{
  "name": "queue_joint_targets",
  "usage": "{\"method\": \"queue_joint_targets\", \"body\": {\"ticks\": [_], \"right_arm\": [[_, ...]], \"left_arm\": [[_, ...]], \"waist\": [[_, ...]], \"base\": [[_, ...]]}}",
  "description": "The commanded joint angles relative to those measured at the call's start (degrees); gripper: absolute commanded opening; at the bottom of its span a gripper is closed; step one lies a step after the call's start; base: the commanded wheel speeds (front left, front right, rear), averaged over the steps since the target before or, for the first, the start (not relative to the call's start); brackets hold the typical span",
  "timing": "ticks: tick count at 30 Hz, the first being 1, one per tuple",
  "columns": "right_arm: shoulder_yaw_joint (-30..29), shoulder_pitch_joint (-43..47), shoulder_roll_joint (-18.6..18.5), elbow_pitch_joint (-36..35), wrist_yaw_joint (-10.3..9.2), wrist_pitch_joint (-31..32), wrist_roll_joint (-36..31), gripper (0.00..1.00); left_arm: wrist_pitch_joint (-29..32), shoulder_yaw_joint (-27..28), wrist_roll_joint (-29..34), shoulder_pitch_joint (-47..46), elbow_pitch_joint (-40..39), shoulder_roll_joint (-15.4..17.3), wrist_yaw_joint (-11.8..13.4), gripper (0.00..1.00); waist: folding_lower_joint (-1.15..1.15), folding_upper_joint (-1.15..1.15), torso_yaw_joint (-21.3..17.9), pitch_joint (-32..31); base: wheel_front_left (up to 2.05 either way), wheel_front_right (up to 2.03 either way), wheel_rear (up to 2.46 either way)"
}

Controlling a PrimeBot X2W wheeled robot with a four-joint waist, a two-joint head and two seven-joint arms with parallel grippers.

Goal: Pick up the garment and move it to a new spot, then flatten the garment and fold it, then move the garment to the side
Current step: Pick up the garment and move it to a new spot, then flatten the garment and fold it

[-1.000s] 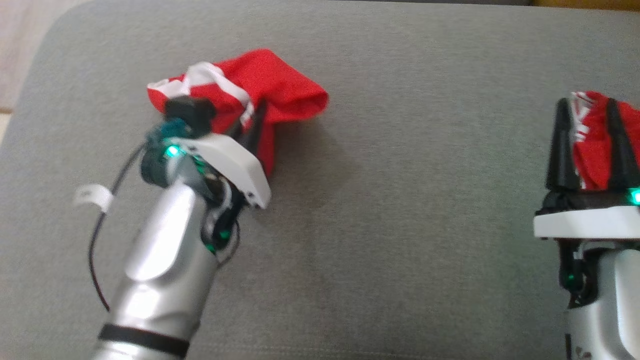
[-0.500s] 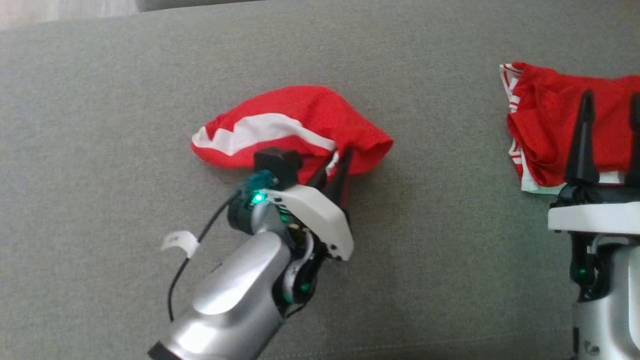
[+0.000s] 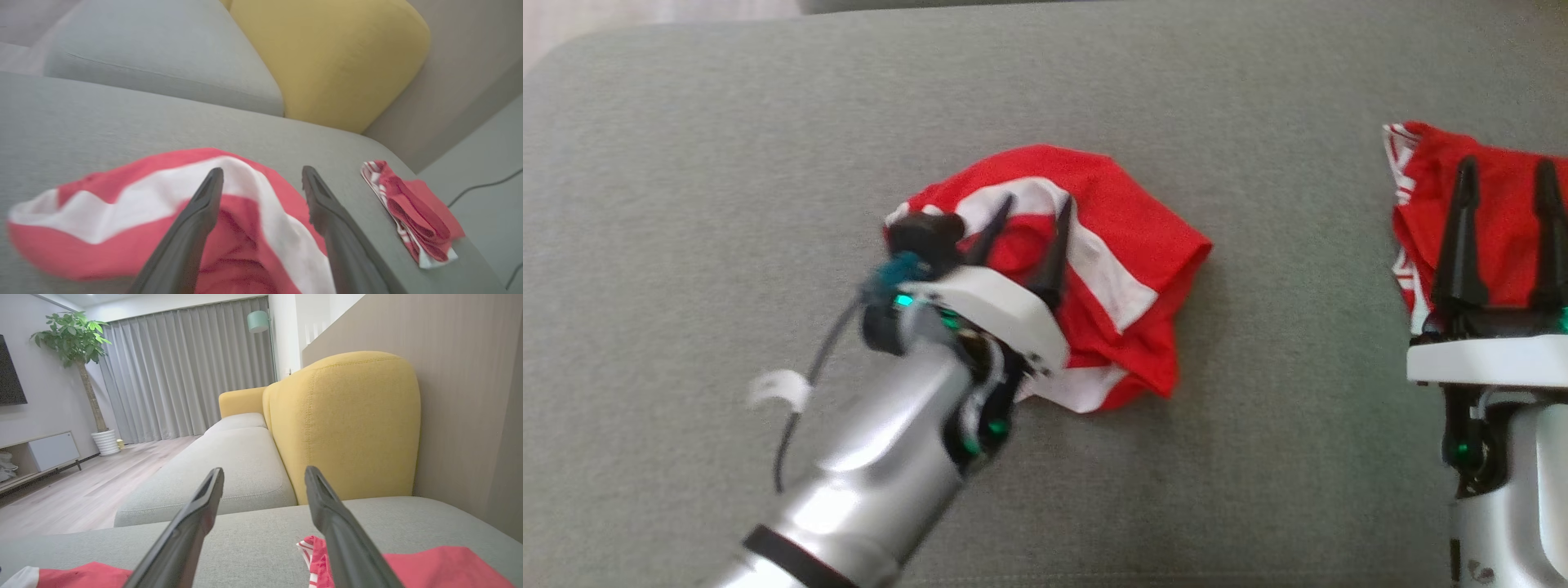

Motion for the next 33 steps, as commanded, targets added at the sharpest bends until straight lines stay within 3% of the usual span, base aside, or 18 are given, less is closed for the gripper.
{"method": "queue_joint_targets", "body": {"ticks": [1,8,11,15,20,25,33], "right_arm": [[1.3,-0.8,-0.1,-1.4,-0.05,-0.5,0.2,1.0],[2.1,0.5,-0.1,-0.9,-0.05,0.0,0.2,1.0],[3.0,1.4,-0.1,-0.4,-0.05,0.0,0.5,1.0],[4.7,3.0,-0.1,0.6,-0.05,-0.2,1.5,1.0],[6.5,5.2,-0.1,1.3,-0.05,-0.4,2.1,1.0],[8.9,5.8,-0.1,0.8,-0.05,0.1,1.3,1.0],[22.5,6.0,-1.1,0.4,-0.05,4.5,0.3,1.0]], "left_arm": [[-1.0,3.9,-0.5,-2.7,-2.1,2.1,-0.4,1.0],[-1.7,11.2,0.9,0.3,-6.8,8.7,0.4,1.0],[-1.8,14.8,4.6,3.1,-9.7,12.2,0.0,1.0],[-1.8,21.1,9.1,11.2,-13.5,13.6,-1.4,1.0],[-1.8,30.1,13.3,21.7,-17.3,10.2,-3.7,1.0],[-1.8,35.3,17.5,24.5,-17.9,6.1,-7.1,1.0],[-1.8,38.8,21.0,24.1,-15.4,2.6,-11.3,1.0]], "waist": [[0.0,0.0,1.8,-1.4],[0.0,0.0,5.0,-3.5],[0.0,0.0,5.7,-4.4],[0.0,0.0,6.1,-5.6],[0.0,0.0,6.5,-6.4],[0.0,0.0,7.1,-6.6],[0.0,0.0,7.5,-5.2]], "base": [[0.0,0.0,0.0],[0.0,0.0,0.0],[0.0,0.0,0.0],[0.0,0.0,0.0],[0.0,0.0,0.0],[0.0,0.0,0.0],[0.0,0.0,0.0]]}}
